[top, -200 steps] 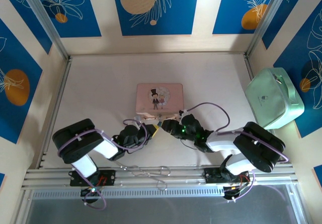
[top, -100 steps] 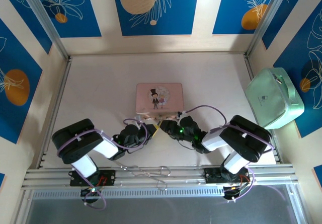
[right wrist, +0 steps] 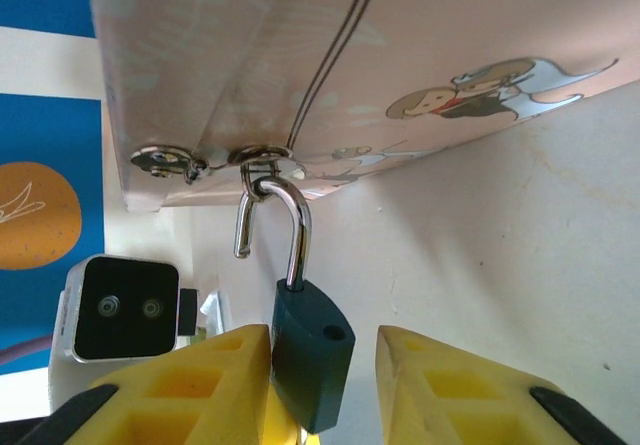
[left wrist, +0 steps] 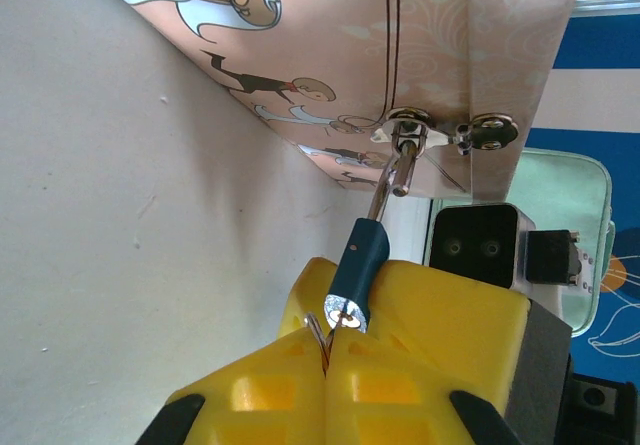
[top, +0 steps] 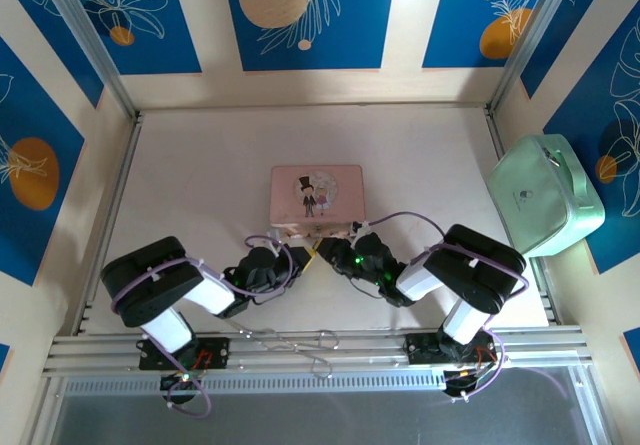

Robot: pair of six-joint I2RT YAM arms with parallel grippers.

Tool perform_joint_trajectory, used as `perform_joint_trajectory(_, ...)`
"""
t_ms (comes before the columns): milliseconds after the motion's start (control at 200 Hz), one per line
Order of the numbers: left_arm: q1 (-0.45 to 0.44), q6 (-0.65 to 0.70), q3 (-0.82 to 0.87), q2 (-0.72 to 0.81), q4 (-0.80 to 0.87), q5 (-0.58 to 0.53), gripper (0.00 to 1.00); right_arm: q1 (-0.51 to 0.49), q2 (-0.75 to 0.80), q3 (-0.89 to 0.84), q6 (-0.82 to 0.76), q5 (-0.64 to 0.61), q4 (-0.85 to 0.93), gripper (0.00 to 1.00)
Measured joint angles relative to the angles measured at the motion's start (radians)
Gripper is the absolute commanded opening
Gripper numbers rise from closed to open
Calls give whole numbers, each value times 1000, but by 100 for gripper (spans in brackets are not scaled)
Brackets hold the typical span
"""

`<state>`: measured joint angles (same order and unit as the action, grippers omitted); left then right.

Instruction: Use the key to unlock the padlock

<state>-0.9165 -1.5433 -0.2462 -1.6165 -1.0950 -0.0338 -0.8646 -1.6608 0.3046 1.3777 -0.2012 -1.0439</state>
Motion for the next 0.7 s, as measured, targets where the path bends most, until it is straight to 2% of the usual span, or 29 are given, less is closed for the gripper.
perform_joint_trajectory(700,0,-1,-2,-3,6,-11,0,22,-47,0,10,19,-65,29)
